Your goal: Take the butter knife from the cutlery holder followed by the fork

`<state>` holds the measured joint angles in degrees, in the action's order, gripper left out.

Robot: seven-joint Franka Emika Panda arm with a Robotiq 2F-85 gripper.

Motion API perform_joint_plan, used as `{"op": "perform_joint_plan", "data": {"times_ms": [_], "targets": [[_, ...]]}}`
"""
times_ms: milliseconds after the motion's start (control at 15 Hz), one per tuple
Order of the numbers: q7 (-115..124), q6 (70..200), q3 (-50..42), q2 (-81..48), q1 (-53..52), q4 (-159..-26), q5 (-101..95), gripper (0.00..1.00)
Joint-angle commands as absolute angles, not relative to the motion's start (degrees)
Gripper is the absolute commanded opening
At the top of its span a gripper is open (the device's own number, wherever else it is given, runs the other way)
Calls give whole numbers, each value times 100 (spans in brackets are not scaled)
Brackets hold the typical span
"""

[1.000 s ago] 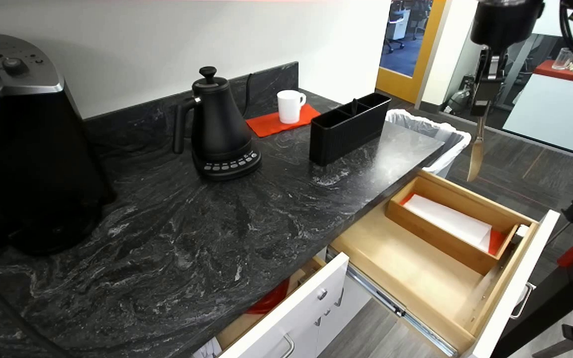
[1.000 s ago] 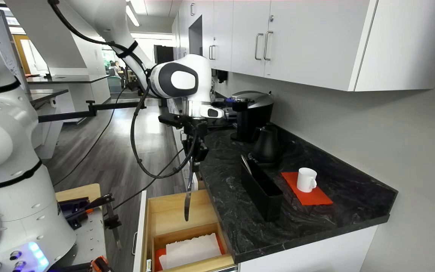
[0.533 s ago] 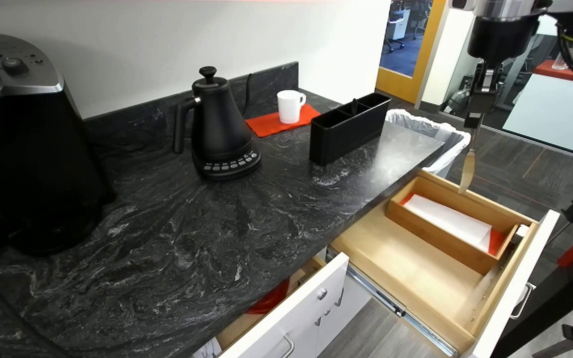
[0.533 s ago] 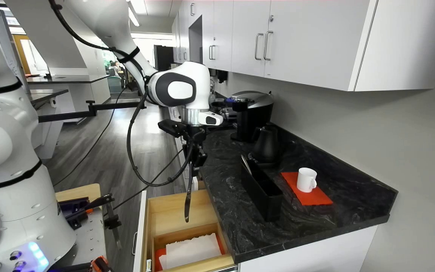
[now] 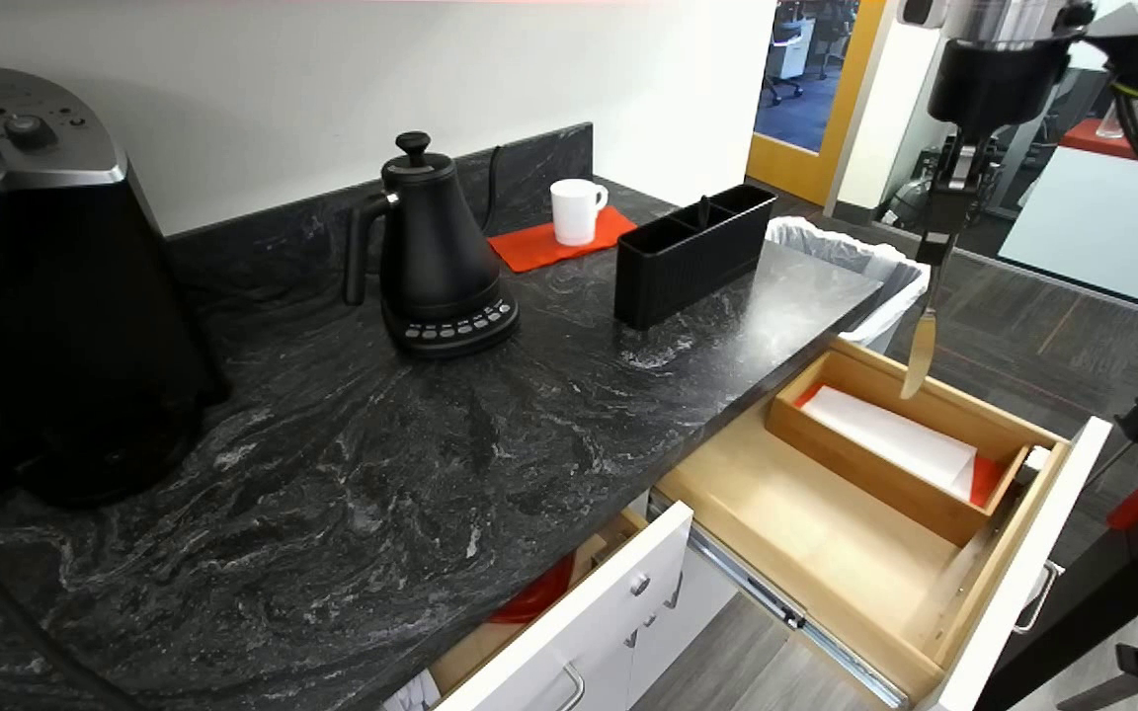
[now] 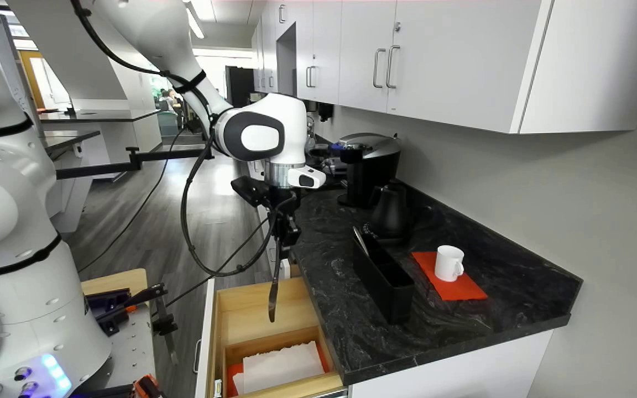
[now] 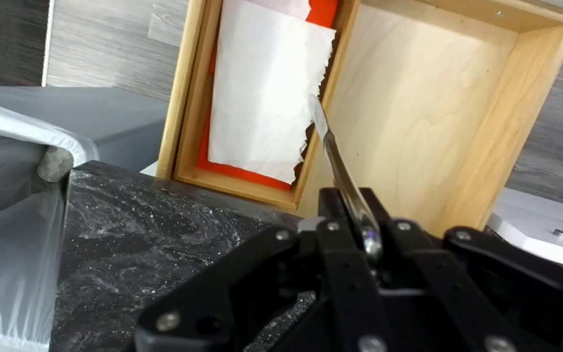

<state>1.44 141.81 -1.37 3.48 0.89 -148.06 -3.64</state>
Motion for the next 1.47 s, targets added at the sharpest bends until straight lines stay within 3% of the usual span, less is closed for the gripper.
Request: {"op": "perform_joint_plan", "data": {"times_ms": [0, 467, 533, 1133, 1200, 1400], "targets": [[312, 14303, -136, 406, 120, -14920, -210, 6], [1055, 14781, -114, 394, 193, -14996, -906, 6], [695, 14516, -114, 349, 131, -14855, -649, 12], [847, 14578, -113, 348, 146, -14866, -759, 12], [847, 14578, -113, 348, 147, -14866, -759, 7], [923, 14390, -237, 39, 259, -14834, -587, 7]]}}
